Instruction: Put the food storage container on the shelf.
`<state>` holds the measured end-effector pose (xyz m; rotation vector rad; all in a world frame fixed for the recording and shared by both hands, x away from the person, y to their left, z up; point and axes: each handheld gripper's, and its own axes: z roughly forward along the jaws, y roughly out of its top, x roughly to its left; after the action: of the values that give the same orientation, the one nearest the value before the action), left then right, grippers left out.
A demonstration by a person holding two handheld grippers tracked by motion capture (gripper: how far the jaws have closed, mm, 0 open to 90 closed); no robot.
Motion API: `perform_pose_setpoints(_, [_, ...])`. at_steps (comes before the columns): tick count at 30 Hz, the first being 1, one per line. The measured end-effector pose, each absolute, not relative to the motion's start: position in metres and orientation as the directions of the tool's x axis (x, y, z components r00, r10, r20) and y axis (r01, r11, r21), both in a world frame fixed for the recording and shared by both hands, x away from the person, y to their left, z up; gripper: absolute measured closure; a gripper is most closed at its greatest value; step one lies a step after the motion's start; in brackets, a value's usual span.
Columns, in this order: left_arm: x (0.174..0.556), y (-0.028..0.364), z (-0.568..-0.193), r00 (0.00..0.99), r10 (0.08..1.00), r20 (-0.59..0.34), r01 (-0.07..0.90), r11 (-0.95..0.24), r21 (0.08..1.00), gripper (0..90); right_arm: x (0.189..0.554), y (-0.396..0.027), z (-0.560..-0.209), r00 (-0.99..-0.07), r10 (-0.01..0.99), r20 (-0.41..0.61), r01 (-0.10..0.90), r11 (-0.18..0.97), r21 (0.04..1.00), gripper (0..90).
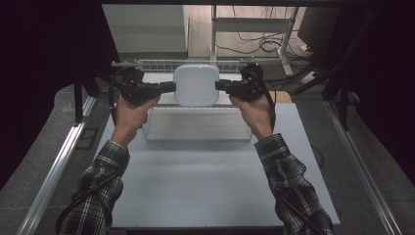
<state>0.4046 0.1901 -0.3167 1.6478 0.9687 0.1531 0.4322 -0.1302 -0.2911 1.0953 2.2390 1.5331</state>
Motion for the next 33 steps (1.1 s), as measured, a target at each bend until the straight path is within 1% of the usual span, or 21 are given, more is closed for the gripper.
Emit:
perform_pose_setpoints(5, [0.409,0.192,-0.318,0.65,0.644,-0.403,0.507,0.028,0.862,79.8,0.439,-0.125,-0.295,-0.677,0.703,0.217,0.465,0.18,0.867,72.5])
perform_pose_setpoints(12, [0.415,0.195,-0.321,0.622,0.664,-0.415,0.519,0.047,0.854,74.9,0.444,-0.117,-0.296,-0.684,0.694,0.227,0.466,0.175,0.867,68.6])
perform_pose_setpoints(16, [0.418,0.192,-0.322,0.601,0.695,-0.394,0.524,0.029,0.851,69.8,0.447,-0.11,-0.296,-0.681,0.703,0.206,0.461,0.193,0.866,65.8])
perform_pose_setpoints(17, [0.419,0.191,-0.322,0.597,0.704,-0.385,0.525,0.02,0.851,69.9,0.448,-0.109,-0.297,-0.679,0.708,0.196,0.456,0.197,0.868,65.0])
perform_pose_setpoints(23, [0.425,0.19,-0.324,0.589,0.709,-0.387,0.533,0.019,0.846,67.8,0.452,-0.109,-0.298,-0.673,0.706,0.219,0.472,0.183,0.862,63.4])
perform_pose_setpoints(27, [0.43,0.184,-0.325,0.569,0.737,-0.364,0.543,-0.005,0.84,61.2,0.455,-0.107,-0.298,-0.665,0.719,0.204,0.47,0.19,0.862,58.4])
perform_pose_setpoints(31, [0.434,0.182,-0.327,0.558,0.74,-0.376,0.544,0.015,0.839,55.9,0.46,-0.108,-0.299,-0.65,0.724,0.229,0.49,0.17,0.855,55.0])
perform_pose_setpoints(33, [0.436,0.182,-0.326,0.553,0.742,-0.378,0.548,0.018,0.837,54.0,0.462,-0.108,-0.299,-0.638,0.742,0.204,0.477,0.172,0.862,53.6])
